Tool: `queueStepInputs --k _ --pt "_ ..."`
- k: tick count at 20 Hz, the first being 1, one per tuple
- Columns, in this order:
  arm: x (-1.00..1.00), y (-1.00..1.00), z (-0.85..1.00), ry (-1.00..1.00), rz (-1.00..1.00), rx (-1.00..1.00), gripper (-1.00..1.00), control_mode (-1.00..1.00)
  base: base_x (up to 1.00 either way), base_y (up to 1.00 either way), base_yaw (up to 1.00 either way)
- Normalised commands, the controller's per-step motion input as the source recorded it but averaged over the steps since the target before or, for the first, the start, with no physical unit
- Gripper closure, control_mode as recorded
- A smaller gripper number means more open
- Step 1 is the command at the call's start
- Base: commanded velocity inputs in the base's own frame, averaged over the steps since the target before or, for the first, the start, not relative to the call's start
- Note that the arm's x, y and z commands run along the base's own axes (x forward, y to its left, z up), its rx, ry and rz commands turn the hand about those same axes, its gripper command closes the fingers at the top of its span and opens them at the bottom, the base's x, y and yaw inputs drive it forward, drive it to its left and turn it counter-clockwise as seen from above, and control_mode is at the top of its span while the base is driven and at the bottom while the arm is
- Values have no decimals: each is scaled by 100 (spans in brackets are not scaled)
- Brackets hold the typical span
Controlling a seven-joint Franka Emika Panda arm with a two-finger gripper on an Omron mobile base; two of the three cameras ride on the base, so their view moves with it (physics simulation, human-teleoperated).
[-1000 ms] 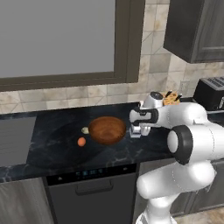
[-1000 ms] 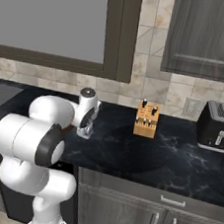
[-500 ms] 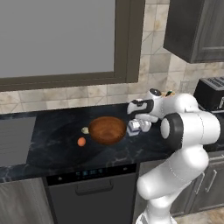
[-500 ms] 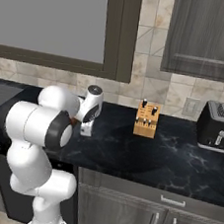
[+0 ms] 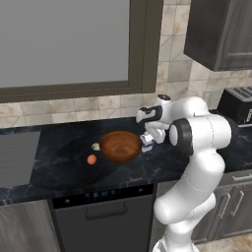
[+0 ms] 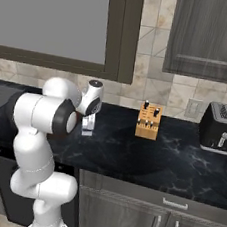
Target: Gather the eggs and milk located in the vicinity of the sink area and place them right next to the bowl.
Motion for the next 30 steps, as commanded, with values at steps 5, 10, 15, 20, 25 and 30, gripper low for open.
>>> queueStepInputs --k 5,10,15,20,25,30 --pt "24 19 0 17 13 -4 100 -100 0 0 0" --pt "22 25 0 19 12 -3 100 -100 0 0 0" --pt "15 22 0 17 11 -3 100 -100 0 0 0" --pt "1 18 -2 9 8 -2 100 -100 0 0 0" --pt "0 7 -14 1 4 -2 -100 -100 0 0 0" --pt "-10 0 -19 -18 0 0 -100 -100 0 0 0"
